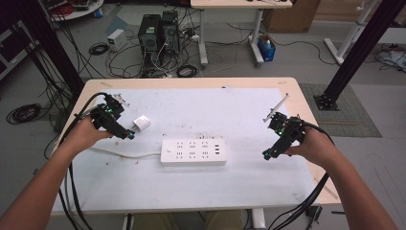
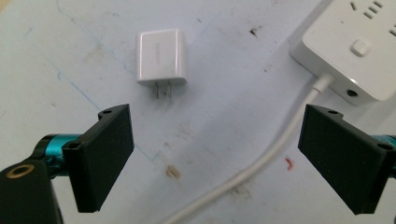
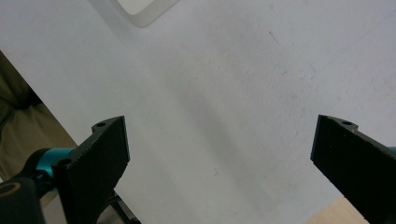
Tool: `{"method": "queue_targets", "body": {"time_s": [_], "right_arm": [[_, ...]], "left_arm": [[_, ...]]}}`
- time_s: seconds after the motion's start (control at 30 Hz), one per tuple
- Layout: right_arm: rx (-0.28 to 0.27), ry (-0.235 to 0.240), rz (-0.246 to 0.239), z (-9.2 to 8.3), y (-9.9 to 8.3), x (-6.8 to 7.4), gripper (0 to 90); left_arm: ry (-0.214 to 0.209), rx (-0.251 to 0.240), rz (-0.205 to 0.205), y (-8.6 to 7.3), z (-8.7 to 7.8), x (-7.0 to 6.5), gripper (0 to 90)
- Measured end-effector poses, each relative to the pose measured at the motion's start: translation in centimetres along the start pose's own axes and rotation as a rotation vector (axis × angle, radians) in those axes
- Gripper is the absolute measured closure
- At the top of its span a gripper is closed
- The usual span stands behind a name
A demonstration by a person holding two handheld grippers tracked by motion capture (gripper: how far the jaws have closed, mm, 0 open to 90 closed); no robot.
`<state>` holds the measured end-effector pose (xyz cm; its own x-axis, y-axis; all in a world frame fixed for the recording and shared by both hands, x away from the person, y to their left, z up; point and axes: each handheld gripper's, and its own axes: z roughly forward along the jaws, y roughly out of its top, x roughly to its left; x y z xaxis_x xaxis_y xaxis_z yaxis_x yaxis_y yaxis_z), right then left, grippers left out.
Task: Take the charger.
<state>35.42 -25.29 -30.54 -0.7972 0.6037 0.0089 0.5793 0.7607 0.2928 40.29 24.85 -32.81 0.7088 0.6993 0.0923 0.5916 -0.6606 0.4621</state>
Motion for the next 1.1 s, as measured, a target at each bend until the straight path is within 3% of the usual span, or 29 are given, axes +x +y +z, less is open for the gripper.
{"method": "queue_targets", "body": {"time_s": [0.13, 0.43, 1.1], "right_arm": [[-0.001, 0.004, -0.002, 0.2, -0.1, 0.0, 3.8], [-0.019, 0.010, 0.011, -0.1, -0.4, -0.2, 3.8], [-0.023, 0.018, 0.024, -0.2, -0.4, -0.5, 3.8]], "left_arm": [[0.001, -0.025, -0.016, 0.7, 1.7, 1.1, 10.6], [0.012, -0.028, -0.050, 1.4, 4.6, 2.4, 10.6], [0.019, 0.027, -0.129, 1.4, 10.2, 4.8, 10.7]]}}
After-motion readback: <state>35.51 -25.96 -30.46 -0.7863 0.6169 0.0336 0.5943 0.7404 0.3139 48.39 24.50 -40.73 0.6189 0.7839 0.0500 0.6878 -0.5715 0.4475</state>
